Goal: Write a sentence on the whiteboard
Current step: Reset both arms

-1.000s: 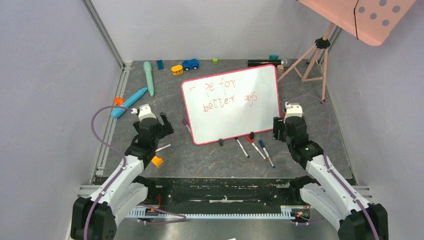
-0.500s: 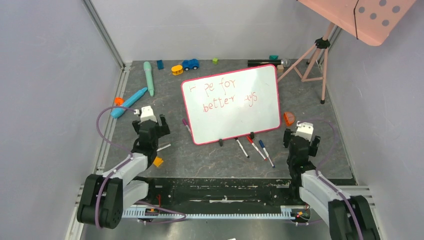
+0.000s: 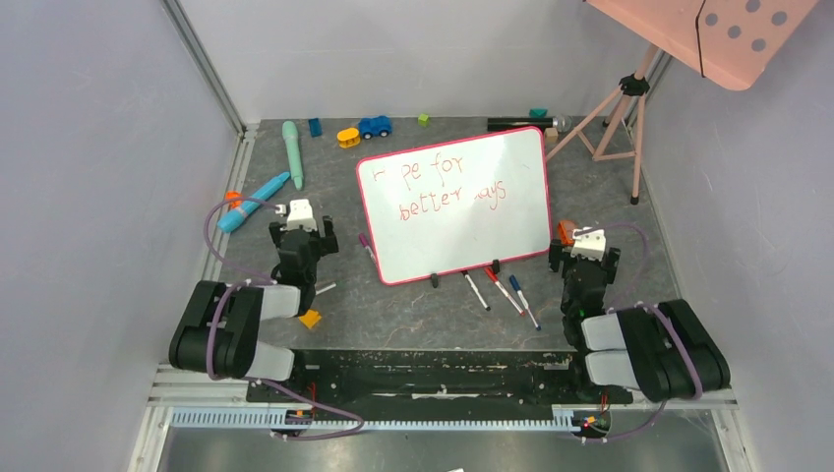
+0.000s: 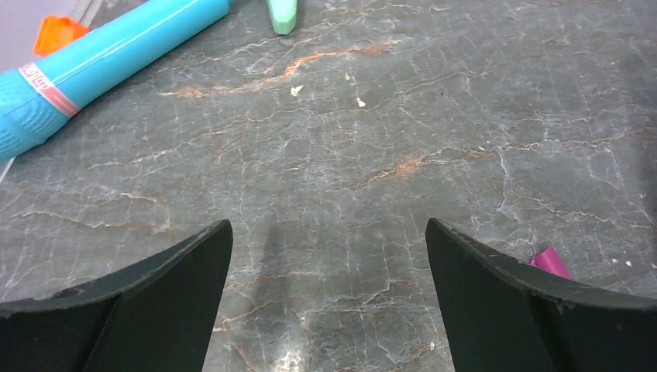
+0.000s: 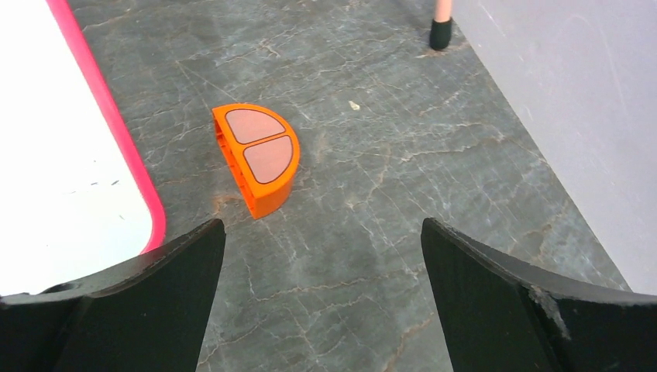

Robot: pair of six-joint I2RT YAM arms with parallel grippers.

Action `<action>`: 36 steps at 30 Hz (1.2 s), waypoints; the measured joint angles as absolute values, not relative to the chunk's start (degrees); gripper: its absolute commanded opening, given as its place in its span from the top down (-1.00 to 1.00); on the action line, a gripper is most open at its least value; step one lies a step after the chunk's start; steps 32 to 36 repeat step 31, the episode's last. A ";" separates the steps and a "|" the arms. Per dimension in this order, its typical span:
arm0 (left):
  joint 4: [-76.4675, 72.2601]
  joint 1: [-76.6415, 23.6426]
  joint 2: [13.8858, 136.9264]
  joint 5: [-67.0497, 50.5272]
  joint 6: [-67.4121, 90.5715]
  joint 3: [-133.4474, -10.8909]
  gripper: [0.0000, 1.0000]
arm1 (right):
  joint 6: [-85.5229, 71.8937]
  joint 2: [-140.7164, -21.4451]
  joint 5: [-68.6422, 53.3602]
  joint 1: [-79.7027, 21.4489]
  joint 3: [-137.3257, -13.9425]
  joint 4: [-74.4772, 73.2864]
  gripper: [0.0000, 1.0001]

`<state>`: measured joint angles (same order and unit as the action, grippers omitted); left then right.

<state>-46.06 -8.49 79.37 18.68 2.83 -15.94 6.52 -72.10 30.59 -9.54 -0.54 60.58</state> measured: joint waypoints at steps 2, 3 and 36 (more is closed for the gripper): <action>-47.92 -8.10 80.93 17.26 2.24 -15.97 -0.99 | 7.42 -75.81 28.64 -9.02 -0.54 64.23 -0.96; -48.53 -7.66 81.52 16.05 2.22 -15.97 -0.99 | 7.66 -76.66 27.51 -8.69 -0.54 65.06 -0.96; -55.90 -5.34 84.07 10.09 2.11 -15.90 -0.99 | 9.06 -78.72 24.05 -8.01 -0.51 78.91 -0.96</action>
